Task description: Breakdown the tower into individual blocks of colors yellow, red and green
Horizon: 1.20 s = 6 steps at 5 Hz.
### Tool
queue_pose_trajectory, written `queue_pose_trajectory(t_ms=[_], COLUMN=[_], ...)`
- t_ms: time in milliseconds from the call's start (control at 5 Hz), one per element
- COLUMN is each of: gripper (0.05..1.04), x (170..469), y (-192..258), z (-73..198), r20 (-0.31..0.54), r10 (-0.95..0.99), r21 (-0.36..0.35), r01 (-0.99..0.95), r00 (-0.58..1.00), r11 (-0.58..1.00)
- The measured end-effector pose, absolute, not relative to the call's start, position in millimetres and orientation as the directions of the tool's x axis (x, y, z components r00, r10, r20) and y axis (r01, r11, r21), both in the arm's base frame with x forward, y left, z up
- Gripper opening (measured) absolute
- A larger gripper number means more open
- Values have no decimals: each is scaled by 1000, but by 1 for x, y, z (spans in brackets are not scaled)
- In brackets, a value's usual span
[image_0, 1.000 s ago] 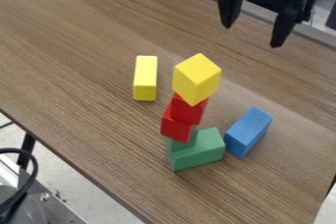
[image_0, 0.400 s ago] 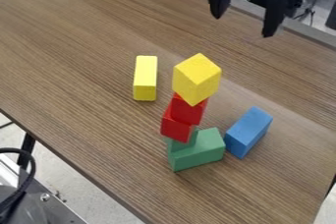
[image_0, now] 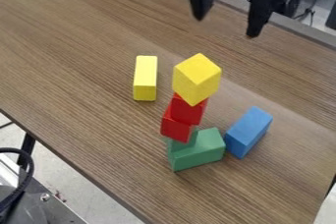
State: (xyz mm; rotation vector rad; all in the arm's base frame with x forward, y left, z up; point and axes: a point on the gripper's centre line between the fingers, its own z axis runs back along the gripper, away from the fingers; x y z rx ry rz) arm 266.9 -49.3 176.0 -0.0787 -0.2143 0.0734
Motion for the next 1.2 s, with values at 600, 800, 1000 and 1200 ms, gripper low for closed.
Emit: queue_pose_trajectory(t_ms=[600,800,1000,1200], gripper=[999,998,999,967], x=[213,214,218,221], y=[-61,-67,-73,-76], z=[158,156,154,151], r20=[171,182,187,183], r10=[10,-6,-26,-25], r21=[-89,-81,-74,-75], r01=[5,21,40,39], r00=[985,983,982,983], r11=[996,997,996,996])
